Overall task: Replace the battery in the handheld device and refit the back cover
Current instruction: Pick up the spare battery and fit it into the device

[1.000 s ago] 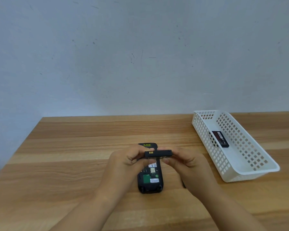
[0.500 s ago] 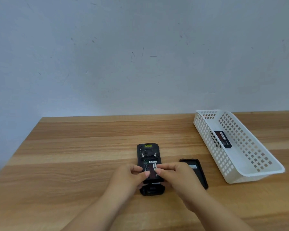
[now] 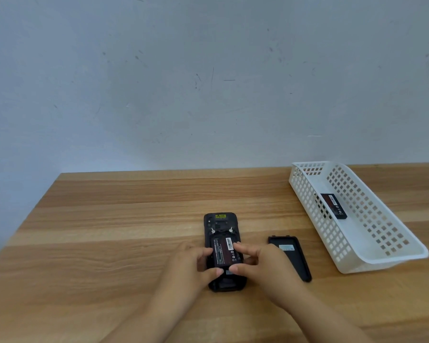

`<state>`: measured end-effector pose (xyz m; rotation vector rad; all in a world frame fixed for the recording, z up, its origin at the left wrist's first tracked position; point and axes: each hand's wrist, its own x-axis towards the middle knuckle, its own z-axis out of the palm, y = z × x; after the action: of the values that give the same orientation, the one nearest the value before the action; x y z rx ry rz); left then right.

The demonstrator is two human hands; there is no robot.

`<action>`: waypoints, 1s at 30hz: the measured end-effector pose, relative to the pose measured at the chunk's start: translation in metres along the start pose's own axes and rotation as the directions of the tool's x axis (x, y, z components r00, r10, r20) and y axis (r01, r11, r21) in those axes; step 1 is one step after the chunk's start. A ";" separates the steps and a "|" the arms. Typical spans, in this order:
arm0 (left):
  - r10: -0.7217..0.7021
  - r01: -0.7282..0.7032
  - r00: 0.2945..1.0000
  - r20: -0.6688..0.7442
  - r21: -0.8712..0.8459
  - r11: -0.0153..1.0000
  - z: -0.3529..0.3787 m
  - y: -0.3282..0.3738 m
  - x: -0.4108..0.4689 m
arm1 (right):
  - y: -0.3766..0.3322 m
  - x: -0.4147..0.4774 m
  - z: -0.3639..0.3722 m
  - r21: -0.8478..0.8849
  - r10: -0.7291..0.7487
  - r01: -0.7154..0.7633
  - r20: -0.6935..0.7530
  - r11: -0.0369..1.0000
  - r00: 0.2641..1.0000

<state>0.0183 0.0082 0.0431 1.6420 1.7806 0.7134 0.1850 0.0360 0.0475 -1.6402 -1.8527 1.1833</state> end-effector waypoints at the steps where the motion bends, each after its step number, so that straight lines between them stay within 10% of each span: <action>1: 0.023 -0.023 1.000 0.000 0.017 1.000 0.002 -0.002 -0.001 | 0.000 0.000 0.000 -0.046 -0.020 0.019 -0.004 0.999 1.000; 30: 0.196 -0.191 0.980 -0.033 0.127 0.973 0.012 -0.020 -0.004 | 0.039 -0.001 0.017 0.013 -0.178 0.181 -0.138 0.983 0.974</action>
<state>0.0143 0.0021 0.0207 1.9160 1.7417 0.7451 0.1958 0.0280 0.0070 -1.4660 -1.8472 0.9900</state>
